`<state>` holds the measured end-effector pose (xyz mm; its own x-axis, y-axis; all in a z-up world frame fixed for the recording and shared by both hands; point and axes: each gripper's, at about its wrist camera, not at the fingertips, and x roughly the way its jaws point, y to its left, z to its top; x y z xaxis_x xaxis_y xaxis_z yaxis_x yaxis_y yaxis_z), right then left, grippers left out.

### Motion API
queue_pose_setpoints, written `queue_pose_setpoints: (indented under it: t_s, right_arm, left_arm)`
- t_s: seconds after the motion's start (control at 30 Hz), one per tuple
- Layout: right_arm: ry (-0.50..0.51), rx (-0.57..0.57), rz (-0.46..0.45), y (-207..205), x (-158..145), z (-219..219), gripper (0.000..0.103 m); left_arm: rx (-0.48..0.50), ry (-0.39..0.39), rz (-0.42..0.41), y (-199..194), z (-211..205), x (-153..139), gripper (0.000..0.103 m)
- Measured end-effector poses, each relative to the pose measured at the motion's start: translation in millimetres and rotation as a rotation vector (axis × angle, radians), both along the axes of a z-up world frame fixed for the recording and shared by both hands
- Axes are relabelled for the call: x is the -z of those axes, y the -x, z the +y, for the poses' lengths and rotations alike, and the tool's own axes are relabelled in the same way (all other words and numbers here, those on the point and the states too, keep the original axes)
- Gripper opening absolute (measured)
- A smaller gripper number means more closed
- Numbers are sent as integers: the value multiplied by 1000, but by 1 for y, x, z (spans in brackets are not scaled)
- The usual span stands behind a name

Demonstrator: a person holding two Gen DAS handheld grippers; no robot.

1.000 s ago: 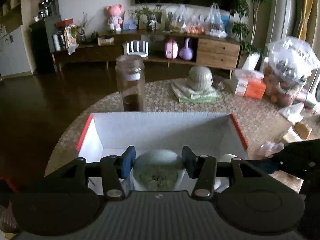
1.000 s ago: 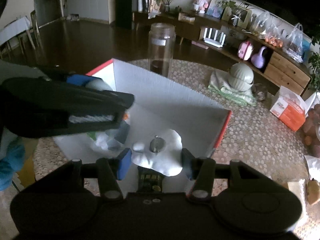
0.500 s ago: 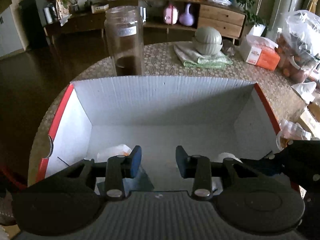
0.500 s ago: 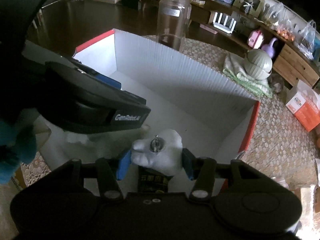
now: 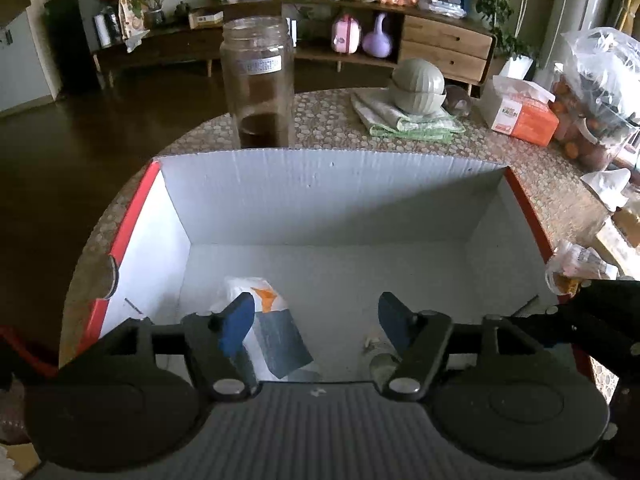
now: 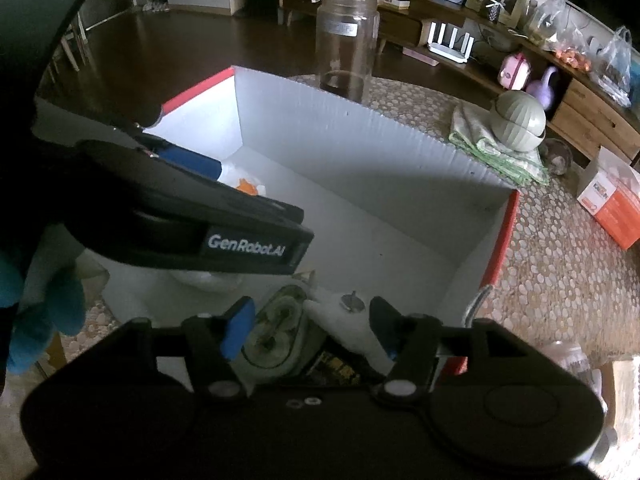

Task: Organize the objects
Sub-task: 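Carry the tape dispenser and white figurine into the red shoebox and release both, then withdraw both tools from the red shoebox back over the table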

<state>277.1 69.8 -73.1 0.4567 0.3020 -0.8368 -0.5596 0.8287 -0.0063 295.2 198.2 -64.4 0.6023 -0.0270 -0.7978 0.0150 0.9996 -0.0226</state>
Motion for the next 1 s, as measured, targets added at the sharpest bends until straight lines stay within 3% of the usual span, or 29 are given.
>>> queue_pose_setpoints:
  t_s: [0.5, 0.6, 0.87, 1.0]
  right_arm:
    - [-61, 14, -59, 35, -37, -29, 69]
    - [-76, 15, -70, 43, -45, -38, 70]
    - [-114, 20, -97, 66, -61, -63, 73]
    - [-130, 17, -108, 78, -65, -77, 75]
  left_arm:
    - [27, -7, -39, 37, -18, -33, 68]
    - [32, -9, -51, 48, -22, -40, 77]
    - [34, -27, -73, 74, -32, -51, 78]
    - [33, -18, -77, 87, -36, -53, 84]
